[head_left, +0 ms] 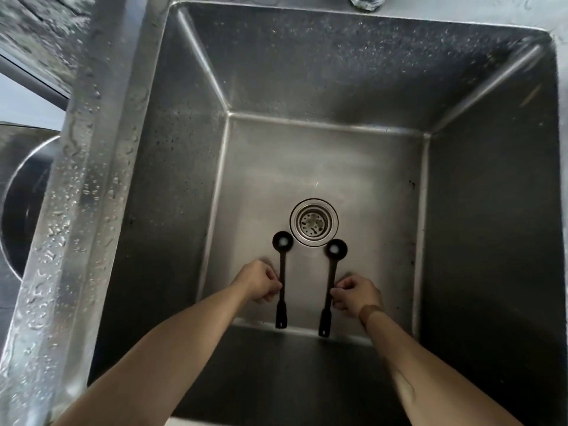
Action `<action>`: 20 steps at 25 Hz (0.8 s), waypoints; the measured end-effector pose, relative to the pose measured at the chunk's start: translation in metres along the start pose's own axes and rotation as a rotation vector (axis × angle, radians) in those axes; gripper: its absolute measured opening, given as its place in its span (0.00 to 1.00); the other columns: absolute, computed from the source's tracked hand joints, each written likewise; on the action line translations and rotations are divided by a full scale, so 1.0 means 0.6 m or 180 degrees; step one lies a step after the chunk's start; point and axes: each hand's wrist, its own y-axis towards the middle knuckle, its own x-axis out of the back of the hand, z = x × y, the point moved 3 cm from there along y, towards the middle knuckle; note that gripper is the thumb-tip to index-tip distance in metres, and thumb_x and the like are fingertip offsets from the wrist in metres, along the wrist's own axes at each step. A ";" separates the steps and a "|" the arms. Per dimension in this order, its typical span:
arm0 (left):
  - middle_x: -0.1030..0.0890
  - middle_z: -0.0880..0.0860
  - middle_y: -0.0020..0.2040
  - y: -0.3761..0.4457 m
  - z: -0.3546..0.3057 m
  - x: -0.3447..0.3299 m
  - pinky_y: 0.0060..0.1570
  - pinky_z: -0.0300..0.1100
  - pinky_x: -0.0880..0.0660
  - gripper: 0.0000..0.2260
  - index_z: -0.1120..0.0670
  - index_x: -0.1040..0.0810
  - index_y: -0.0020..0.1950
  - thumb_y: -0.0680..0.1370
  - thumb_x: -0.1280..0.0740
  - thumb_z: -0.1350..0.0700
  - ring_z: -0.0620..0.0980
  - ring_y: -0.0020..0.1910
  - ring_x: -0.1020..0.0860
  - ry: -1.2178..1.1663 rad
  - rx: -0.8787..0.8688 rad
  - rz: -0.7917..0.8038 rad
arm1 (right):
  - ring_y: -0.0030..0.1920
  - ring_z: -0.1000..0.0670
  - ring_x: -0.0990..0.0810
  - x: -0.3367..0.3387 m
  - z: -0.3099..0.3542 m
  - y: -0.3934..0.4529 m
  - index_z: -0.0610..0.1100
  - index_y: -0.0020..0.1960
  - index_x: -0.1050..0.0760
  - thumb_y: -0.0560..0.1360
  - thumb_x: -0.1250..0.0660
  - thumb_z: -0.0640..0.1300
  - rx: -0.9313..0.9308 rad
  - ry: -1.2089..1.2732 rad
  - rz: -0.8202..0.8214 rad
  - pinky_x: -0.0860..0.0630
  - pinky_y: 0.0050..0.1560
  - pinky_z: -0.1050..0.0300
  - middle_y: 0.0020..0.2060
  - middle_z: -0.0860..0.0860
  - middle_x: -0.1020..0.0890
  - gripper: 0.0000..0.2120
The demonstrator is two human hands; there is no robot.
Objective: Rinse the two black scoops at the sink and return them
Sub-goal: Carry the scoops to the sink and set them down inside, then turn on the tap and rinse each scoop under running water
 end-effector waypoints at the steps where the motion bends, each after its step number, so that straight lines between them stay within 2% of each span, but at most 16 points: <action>1: 0.15 0.55 0.37 -0.007 -0.003 0.008 0.30 0.40 0.21 0.07 0.53 0.21 0.37 0.74 0.29 0.54 0.49 0.31 0.18 0.0125 -0.0010 -0.0019 | 0.30 0.46 0.19 0.005 0.004 -0.006 0.45 0.37 0.23 0.69 0.27 0.39 0.0007 -0.0013 0.0009 0.24 0.32 0.57 0.33 0.42 0.15 0.06; 5: 0.17 0.53 0.36 -0.058 -0.042 0.065 0.37 0.44 0.21 0.10 0.51 0.21 0.38 0.74 0.32 0.46 0.53 0.35 0.19 0.0546 -0.0275 -0.0207 | 0.31 0.47 0.21 0.032 0.051 -0.047 0.46 0.39 0.22 0.71 0.29 0.43 0.0096 -0.0047 -0.0019 0.27 0.30 0.57 0.34 0.44 0.16 0.03; 8: 0.16 0.57 0.47 -0.104 -0.097 0.129 0.47 0.48 0.22 0.14 0.56 0.20 0.46 0.76 0.37 0.45 0.57 0.46 0.18 0.1056 -0.0752 -0.0435 | 0.32 0.46 0.19 0.057 0.114 -0.092 0.46 0.40 0.20 0.71 0.29 0.45 0.0218 0.0038 -0.0150 0.23 0.33 0.55 0.32 0.45 0.17 0.04; 10: 0.17 0.57 0.52 -0.140 -0.141 0.187 0.51 0.48 0.22 0.16 0.56 0.21 0.51 0.78 0.39 0.45 0.58 0.50 0.19 0.1297 -0.1067 -0.0698 | 0.37 0.43 0.17 0.080 0.174 -0.122 0.45 0.37 0.19 0.70 0.31 0.46 0.0445 -0.0053 -0.0311 0.19 0.40 0.49 0.35 0.42 0.15 0.06; 12: 0.17 0.56 0.55 -0.180 -0.189 0.251 0.53 0.49 0.22 0.17 0.55 0.21 0.54 0.78 0.42 0.45 0.57 0.53 0.19 0.1517 -0.1383 -0.1034 | 0.41 0.42 0.18 0.103 0.239 -0.151 0.45 0.41 0.19 0.70 0.32 0.45 0.0669 0.0087 -0.0414 0.19 0.50 0.43 0.44 0.38 0.15 0.04; 15: 0.20 0.55 0.58 -0.231 -0.252 0.359 0.54 0.50 0.23 0.16 0.52 0.22 0.57 0.78 0.43 0.45 0.57 0.57 0.21 0.1908 -0.1844 -0.1804 | 0.50 0.42 0.18 0.140 0.340 -0.190 0.46 0.55 0.20 0.72 0.32 0.47 0.1024 0.0351 -0.0735 0.21 0.58 0.43 0.52 0.43 0.16 0.13; 18: 0.23 0.54 0.62 -0.259 -0.288 0.465 0.58 0.52 0.27 0.15 0.50 0.24 0.61 0.78 0.41 0.47 0.57 0.62 0.25 0.2116 -0.2151 -0.2578 | 0.56 0.42 0.19 0.177 0.440 -0.228 0.49 0.61 0.24 0.73 0.32 0.52 0.1477 0.0429 -0.1164 0.23 0.60 0.46 0.56 0.47 0.17 0.18; 20: 0.26 0.55 0.66 -0.256 -0.289 0.528 0.61 0.53 0.29 0.18 0.51 0.28 0.65 0.78 0.41 0.47 0.57 0.65 0.28 0.2088 -0.2146 -0.2953 | 0.57 0.44 0.20 0.205 0.499 -0.245 0.51 0.64 0.28 0.73 0.34 0.55 0.1680 0.0499 -0.1445 0.25 0.59 0.49 0.55 0.49 0.18 0.21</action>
